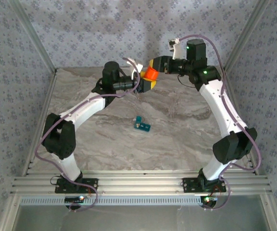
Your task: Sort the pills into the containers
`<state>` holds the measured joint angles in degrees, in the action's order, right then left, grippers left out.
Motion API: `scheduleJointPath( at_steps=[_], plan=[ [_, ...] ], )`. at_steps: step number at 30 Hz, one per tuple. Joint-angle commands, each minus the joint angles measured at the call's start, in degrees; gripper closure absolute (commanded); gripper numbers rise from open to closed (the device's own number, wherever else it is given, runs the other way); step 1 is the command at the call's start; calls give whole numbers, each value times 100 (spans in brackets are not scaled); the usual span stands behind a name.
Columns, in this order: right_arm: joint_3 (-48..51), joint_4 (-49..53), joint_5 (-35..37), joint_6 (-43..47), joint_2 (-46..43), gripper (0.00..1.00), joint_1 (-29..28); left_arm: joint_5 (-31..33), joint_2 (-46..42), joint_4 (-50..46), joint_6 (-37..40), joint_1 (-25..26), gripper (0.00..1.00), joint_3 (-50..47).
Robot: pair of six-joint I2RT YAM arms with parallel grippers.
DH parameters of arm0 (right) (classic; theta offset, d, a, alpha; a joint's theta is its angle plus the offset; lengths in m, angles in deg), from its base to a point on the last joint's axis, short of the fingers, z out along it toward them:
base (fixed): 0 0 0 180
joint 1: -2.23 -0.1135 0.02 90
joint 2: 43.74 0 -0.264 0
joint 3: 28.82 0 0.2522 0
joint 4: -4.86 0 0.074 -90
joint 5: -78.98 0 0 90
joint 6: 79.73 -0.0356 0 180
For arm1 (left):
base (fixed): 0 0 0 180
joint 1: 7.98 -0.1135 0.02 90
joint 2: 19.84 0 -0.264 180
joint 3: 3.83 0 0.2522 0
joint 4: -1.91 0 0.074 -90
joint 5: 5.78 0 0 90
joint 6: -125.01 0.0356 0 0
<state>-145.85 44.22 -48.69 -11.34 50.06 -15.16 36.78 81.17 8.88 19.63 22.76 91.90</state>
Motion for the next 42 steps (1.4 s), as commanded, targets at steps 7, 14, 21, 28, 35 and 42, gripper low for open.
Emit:
scheduleJointPath(
  at_steps=[7, 14, 21, 28, 35, 42],
  plan=[
    [348, 366, 92, 421, -291, 67, -239, -88, -25, 666, -42, -42, 100, 382],
    [790, -363, -90, -565, -317, 69, -267, -4, -38, 1083, -247, -35, 100, 387],
    [880, -710, -153, -1255, -282, 69, -338, 91, -40, 1283, -311, -33, 100, 396],
    [601, -186, -117, -896, -208, 71, -330, 7, -38, 1066, -152, -49, 100, 465],
    [111, 785, -413, -157, 6, 73, -289, -73, -46, 838, 60, -42, 100, 590],
    [389, 311, -825, -387, -72, 74, -353, -76, -140, 746, 267, 20, 100, 756]
  ],
)
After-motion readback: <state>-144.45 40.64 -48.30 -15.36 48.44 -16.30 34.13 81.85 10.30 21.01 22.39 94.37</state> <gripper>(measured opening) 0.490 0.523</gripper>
